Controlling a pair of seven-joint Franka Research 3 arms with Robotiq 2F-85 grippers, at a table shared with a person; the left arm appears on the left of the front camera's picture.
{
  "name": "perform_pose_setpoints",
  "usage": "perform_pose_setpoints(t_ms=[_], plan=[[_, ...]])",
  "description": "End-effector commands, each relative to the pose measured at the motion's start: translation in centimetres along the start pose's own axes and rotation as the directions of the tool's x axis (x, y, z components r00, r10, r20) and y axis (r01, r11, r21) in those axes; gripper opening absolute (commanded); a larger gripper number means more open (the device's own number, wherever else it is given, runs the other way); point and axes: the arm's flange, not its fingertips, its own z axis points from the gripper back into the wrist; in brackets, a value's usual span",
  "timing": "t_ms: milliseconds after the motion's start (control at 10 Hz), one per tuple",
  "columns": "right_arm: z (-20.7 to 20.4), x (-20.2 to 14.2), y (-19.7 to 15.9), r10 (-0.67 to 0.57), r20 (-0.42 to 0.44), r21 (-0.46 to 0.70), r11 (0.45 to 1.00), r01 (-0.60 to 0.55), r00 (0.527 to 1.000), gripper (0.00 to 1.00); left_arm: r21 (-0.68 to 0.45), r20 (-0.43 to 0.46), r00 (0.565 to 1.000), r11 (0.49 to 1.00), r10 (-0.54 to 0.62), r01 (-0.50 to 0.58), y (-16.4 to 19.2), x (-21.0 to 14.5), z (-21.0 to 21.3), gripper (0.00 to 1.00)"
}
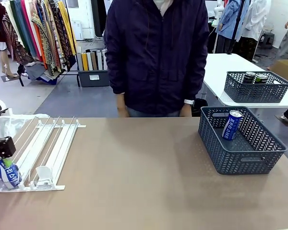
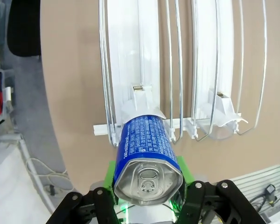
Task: Retrieve and store the cans from the dispenser.
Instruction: Pick up one can from the Automatic Can Dispenser and place it in the middle of the table.
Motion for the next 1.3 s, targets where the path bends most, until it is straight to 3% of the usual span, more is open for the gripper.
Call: perform_pose_setpoints(t_ms=[0,600,800,900,1000,1200], plan=[[0.1,0.1,0.1,0.018,0.004,0.013,1.0,-0.018,1.0,1.0,-0.039,0.086,0.996,0.999,-0.015,0.019,-0.3,-1.5,1.3,0.0],[0.1,0.1,0.1,0.018,0.004,0.013,1.0,-0.018,1.0,1.0,-0.022,0.346,0.938,0.999,-0.033,0.044,-1.0,-3.5,18.2,0.0],[0.1,0.1,0.1,0.018,0.004,0.013,1.0,-0.018,1.0,1.0,-0.075,0.384,0.923,0.996,-0.007,0.038,-0.1,-4.1,19.2,0.0],[0.1,0.1,0.1,0.018,0.004,0.013,1.0,-0.018,1.0,1.0,-0.107,0.357,0.934,0.994,0.004,0.037,1.3,-4.6,18.8,0.0],[0.1,0.1,0.1,0.018,0.004,0.013,1.0,-0.018,1.0,1.0,-0.02,0.37,0.929,0.999,-0.016,0.026,-0.8,-4.1,19.8,0.0],[0.1,0.1,0.1,0.018,0.004,0.013,1.0,-0.018,1.0,1.0,-0.02,0.37,0.929,0.999,-0.016,0.026,-0.8,-4.1,19.8,0.0]])
